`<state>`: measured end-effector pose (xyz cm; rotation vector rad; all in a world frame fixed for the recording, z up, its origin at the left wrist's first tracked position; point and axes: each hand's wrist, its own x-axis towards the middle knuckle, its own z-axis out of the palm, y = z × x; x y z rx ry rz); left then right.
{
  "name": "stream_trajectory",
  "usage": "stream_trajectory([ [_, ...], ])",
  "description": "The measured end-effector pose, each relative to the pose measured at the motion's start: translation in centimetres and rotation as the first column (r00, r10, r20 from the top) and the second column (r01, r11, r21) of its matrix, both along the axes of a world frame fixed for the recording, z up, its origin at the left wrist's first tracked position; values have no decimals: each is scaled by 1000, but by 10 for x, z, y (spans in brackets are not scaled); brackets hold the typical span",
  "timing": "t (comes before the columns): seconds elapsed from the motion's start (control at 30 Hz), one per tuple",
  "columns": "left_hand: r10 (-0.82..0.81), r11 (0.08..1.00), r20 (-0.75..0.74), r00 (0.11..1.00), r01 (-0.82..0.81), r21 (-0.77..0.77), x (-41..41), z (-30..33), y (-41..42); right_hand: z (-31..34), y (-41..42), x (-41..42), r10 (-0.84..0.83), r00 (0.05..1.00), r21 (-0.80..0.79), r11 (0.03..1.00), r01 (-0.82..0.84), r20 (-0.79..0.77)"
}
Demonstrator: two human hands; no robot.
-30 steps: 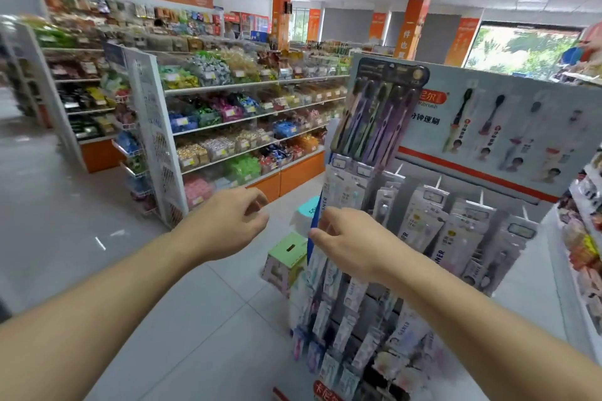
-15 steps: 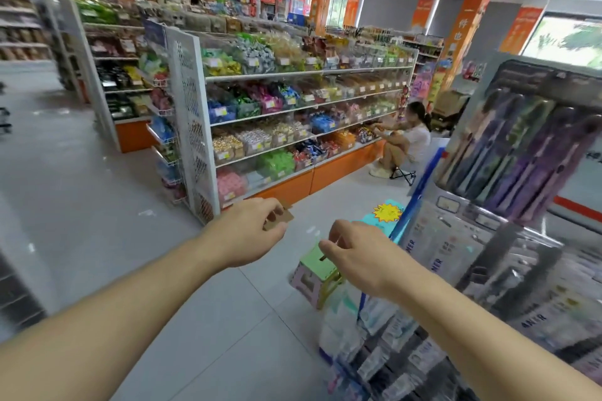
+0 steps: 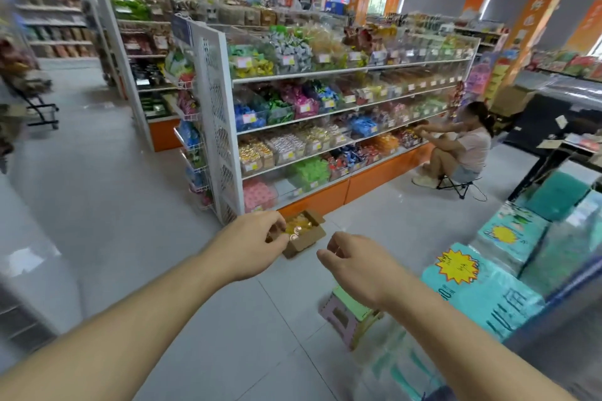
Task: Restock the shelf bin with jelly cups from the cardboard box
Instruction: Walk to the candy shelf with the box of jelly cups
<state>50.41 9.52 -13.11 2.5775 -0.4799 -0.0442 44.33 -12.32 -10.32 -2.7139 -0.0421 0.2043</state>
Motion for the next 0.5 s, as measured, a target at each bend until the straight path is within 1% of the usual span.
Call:
stream_trajectory([
  [0.13, 49, 999, -20, 999, -48, 10, 64, -3, 18, 2, 14, 73, 47, 999, -15, 999, -47, -16],
  [0.27, 58, 998, -38, 998, -57, 18, 138, -17, 40, -6, 29, 145, 49, 998, -45, 998, -51, -27],
  [0.5, -16, 999, -87, 996, 19, 33, 273, -30, 55, -15, 40, 257, 3, 997, -75, 997, -9, -75],
])
